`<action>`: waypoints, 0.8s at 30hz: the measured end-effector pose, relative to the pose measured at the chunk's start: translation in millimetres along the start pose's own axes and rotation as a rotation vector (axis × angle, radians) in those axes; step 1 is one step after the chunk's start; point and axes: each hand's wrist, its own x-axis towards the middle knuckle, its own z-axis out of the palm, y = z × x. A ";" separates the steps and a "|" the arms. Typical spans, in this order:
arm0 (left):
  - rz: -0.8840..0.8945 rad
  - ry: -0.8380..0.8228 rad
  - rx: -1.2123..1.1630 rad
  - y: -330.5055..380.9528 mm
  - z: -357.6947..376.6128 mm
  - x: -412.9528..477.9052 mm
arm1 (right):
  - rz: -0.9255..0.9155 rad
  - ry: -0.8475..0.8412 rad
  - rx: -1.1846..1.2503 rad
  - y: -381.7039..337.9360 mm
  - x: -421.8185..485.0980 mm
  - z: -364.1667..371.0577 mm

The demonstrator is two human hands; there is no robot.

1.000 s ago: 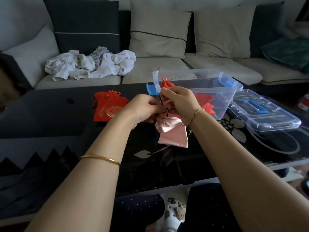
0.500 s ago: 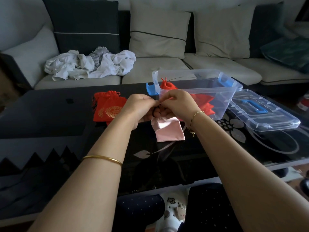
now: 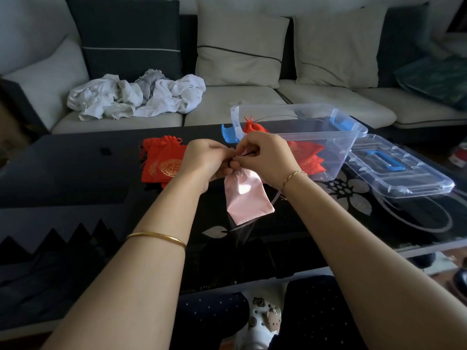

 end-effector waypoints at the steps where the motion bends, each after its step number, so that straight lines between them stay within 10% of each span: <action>1: -0.004 0.009 -0.005 0.4 -0.1 0.4 | -0.021 0.008 -0.030 -1.9 -0.2 -0.1; 9: -0.009 0.092 -0.011 4.6 0.4 0.4 | -0.098 -0.010 -0.247 -8.4 1.8 2.7; 16: 0.110 0.231 -0.032 5.1 -9.8 4.9 | 0.225 -0.008 0.181 -2.4 1.4 0.7; 24: 0.546 0.063 0.461 9.0 1.2 -1.8 | 0.448 0.026 0.524 8.1 4.9 2.2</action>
